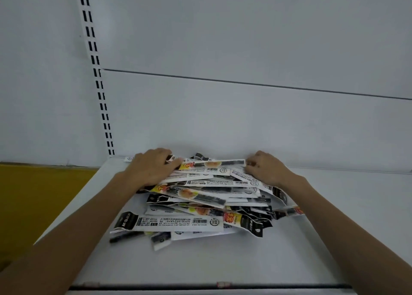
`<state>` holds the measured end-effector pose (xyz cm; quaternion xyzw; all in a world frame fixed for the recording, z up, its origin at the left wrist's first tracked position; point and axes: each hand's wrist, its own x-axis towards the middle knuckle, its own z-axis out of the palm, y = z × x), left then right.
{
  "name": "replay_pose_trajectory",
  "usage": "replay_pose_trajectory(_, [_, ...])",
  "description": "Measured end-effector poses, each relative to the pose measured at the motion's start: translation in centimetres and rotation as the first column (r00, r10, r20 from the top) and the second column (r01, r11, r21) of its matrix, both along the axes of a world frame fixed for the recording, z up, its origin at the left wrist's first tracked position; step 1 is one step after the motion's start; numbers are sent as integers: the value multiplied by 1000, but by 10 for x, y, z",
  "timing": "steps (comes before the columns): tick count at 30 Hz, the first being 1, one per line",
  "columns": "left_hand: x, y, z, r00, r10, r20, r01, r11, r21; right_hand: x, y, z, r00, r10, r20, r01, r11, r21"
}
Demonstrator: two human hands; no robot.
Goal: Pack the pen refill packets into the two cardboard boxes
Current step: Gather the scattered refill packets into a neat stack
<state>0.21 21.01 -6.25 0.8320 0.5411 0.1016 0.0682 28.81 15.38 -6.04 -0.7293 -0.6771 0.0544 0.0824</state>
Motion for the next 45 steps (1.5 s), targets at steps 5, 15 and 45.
replay_pose_trajectory(5, [3,8,-8,999,14,-36,-15,1000,-13,-6,1,2,998,57,10,-57,998,17])
replay_pose_trajectory(15, [13,-11,-5,947,-183,262,192,981,-9,1,-9,31,858,51,-510,-77,997,-31])
replay_pose_trajectory(45, [18,-68,-1,675,283,681,-109,952,-287,-32,-24,10,906,357,-229,-349,934,76])
